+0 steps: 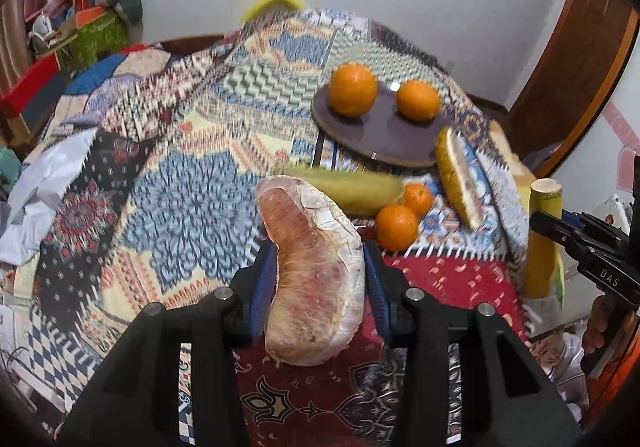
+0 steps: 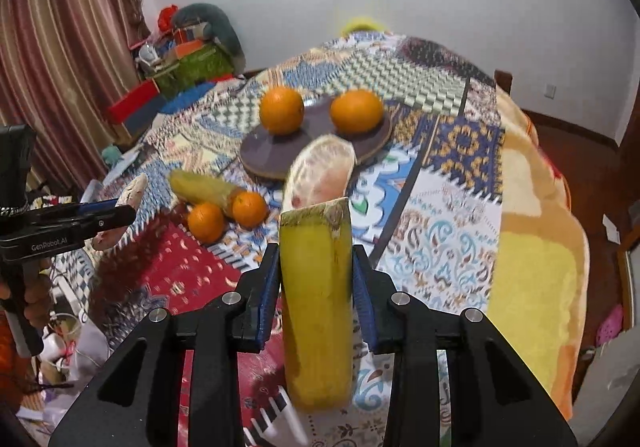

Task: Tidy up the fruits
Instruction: 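Carry the banana and the pomelo segment over the dark plate, then lower the banana and pomelo segment onto the plate and open both grippers, then grasp another pomelo segment with the right gripper while the left gripper grasps a small mandarin, then carry the mandarin onto the plate with the left gripper and open it, then lower the large pomelo segment onto the plate and open the right gripper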

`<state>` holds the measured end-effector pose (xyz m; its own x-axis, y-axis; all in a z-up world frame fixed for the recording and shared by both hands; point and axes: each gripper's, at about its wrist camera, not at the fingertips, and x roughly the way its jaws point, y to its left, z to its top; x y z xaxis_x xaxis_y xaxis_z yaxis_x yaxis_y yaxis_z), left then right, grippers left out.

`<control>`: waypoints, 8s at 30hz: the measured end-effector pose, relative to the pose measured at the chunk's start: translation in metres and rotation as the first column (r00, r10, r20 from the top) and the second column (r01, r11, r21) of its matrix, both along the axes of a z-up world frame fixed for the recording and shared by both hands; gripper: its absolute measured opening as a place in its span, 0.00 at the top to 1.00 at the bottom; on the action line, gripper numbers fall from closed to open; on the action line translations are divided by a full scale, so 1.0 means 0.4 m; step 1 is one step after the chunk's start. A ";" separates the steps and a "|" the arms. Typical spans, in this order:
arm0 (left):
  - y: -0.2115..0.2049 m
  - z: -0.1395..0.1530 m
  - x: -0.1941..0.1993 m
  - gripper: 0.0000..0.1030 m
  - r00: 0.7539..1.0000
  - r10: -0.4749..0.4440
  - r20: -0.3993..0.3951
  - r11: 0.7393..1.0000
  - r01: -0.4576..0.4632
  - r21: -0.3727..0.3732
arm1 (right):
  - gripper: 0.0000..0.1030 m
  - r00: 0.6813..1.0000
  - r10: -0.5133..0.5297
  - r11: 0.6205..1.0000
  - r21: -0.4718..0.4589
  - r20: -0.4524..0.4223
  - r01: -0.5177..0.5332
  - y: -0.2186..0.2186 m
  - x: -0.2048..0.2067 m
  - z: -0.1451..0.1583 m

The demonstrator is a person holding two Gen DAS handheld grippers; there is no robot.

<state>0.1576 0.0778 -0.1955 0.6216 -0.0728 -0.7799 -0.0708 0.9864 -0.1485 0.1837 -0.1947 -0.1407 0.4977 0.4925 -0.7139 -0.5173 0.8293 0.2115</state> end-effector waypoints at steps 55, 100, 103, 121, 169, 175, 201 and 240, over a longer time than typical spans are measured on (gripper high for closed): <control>-0.044 0.083 0.385 0.59 0.978 -0.077 0.194 0.997 0.077 0.004 | 0.70 0.992 0.068 0.989 0.121 0.102 -0.081 0.179 0.275 0.064; -0.122 0.007 0.529 0.57 0.987 -0.118 0.111 0.993 0.115 0.032 | 0.52 0.999 0.034 0.999 0.021 0.041 -0.035 0.114 0.368 0.001; -0.124 0.021 0.520 0.53 0.986 -0.116 0.122 0.993 0.113 0.036 | 0.51 0.999 0.031 0.999 0.024 0.031 -0.032 0.110 0.359 -0.004; -0.075 0.084 0.365 0.46 0.990 -0.082 0.113 0.996 0.077 0.050 | 0.51 1.000 0.024 1.000 0.014 0.013 -0.024 0.078 0.233 0.013; -0.114 -0.051 0.126 0.68 0.990 -0.142 -0.015 0.990 0.143 0.019 | 0.36 0.995 0.030 0.999 -0.032 -0.094 -0.034 0.084 0.105 -0.077; -0.094 -0.022 0.127 0.68 0.993 -0.121 0.019 0.992 0.120 0.046 | 0.36 0.992 0.047 0.997 -0.051 -0.114 -0.053 0.119 0.131 -0.108; -0.094 0.016 0.155 0.68 0.990 -0.116 0.075 0.991 0.110 0.070 | 0.55 0.999 0.028 1.000 0.015 -0.037 -0.027 0.114 0.151 -0.051; -0.032 -0.061 0.454 0.68 0.997 -0.076 0.008 0.997 0.076 0.005 | 0.55 0.996 0.009 0.999 0.048 0.094 -0.013 0.161 0.336 0.001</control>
<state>0.3392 0.0648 -0.2199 0.6207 -0.1167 -0.7753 0.0055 0.9895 -0.1445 0.3180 -0.1303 -0.1402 0.5556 0.5313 -0.6396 -0.5459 0.8133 0.2013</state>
